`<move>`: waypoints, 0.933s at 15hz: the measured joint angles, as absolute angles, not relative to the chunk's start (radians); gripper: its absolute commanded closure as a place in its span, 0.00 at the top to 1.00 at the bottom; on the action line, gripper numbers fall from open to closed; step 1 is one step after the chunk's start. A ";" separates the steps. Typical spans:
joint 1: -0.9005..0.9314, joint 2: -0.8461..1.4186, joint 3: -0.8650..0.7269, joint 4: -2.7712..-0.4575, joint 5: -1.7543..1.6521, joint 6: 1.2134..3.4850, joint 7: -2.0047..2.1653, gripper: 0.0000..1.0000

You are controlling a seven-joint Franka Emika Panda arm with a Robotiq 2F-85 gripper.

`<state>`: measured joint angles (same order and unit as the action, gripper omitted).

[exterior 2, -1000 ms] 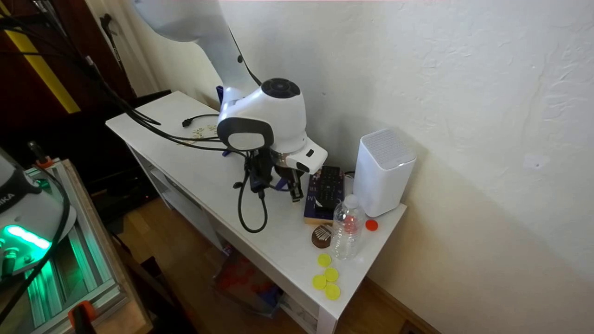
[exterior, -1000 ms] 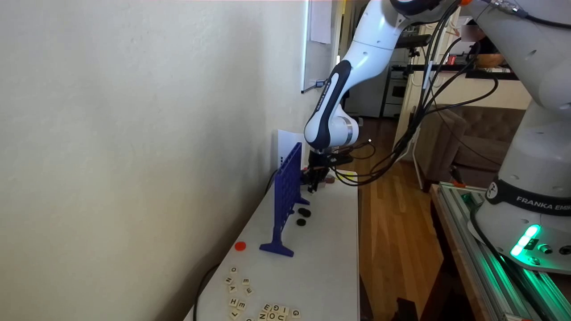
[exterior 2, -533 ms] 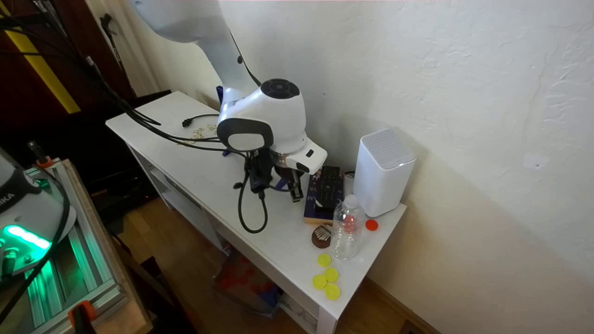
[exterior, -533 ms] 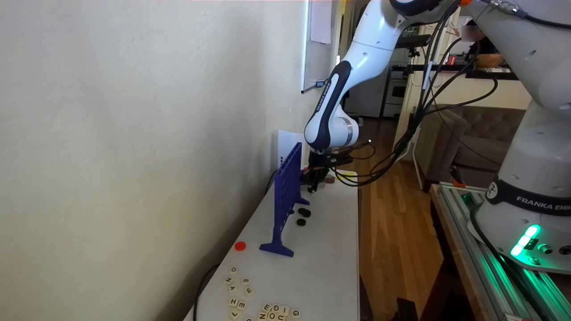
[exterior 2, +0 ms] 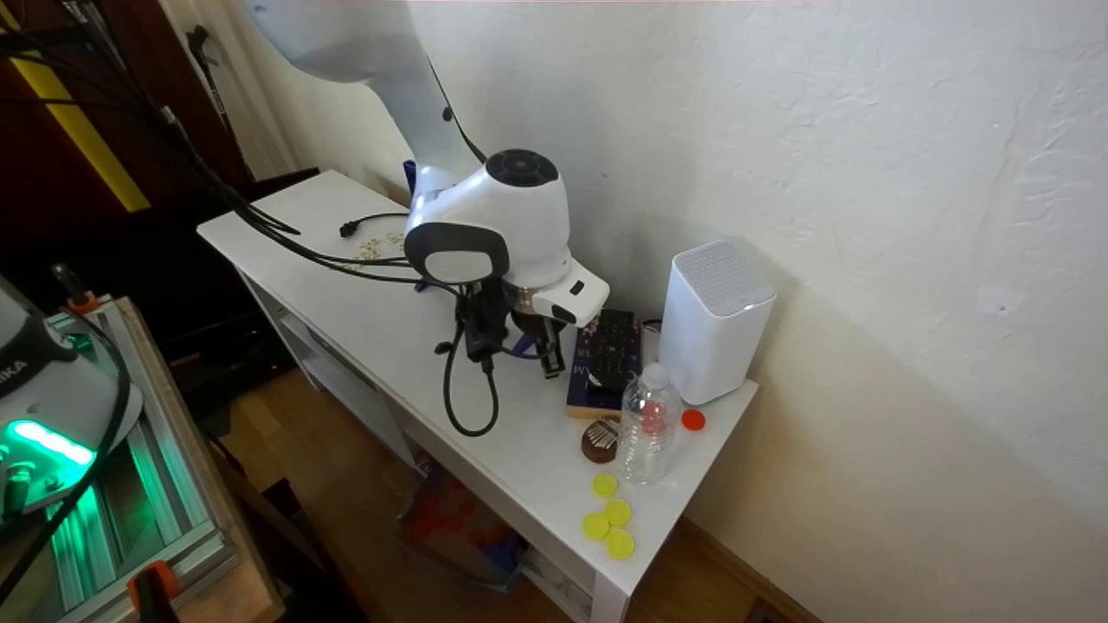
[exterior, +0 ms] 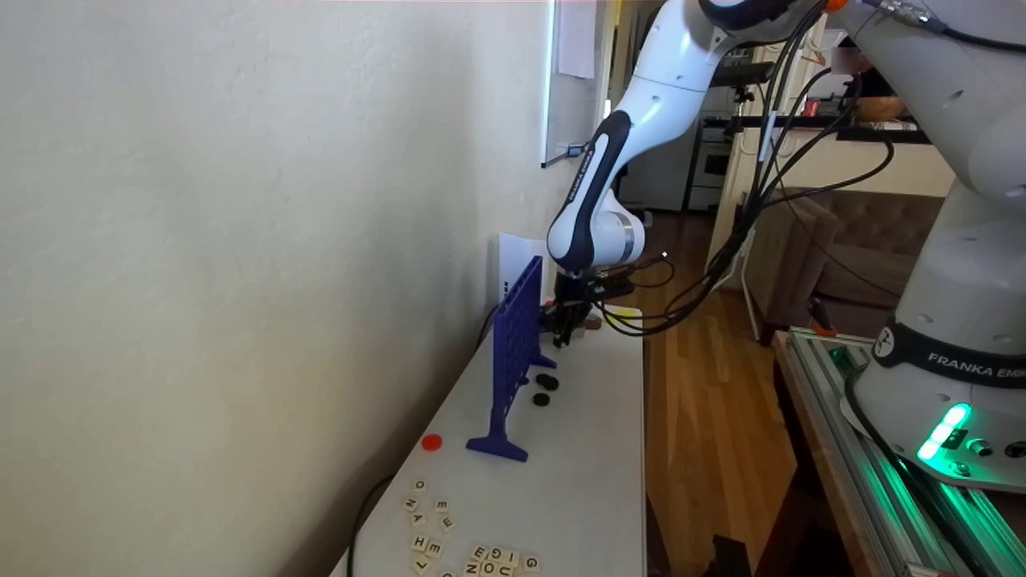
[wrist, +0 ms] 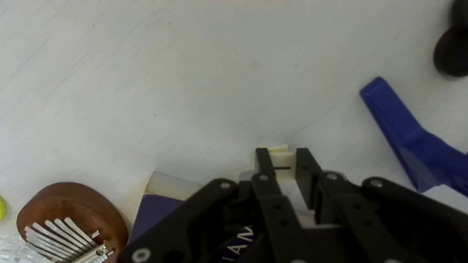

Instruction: Move one letter tile to the right

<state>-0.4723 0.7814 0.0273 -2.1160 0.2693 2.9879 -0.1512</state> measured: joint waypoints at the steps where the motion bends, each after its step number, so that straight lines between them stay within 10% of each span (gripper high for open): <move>1: -0.472 0.782 0.027 -2.116 0.269 2.988 -0.151 0.05; 14: -0.464 0.784 0.015 -2.115 0.269 2.989 -0.150 0.05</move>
<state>-0.4643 0.7841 0.0151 -2.1155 0.2692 2.9894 -0.1503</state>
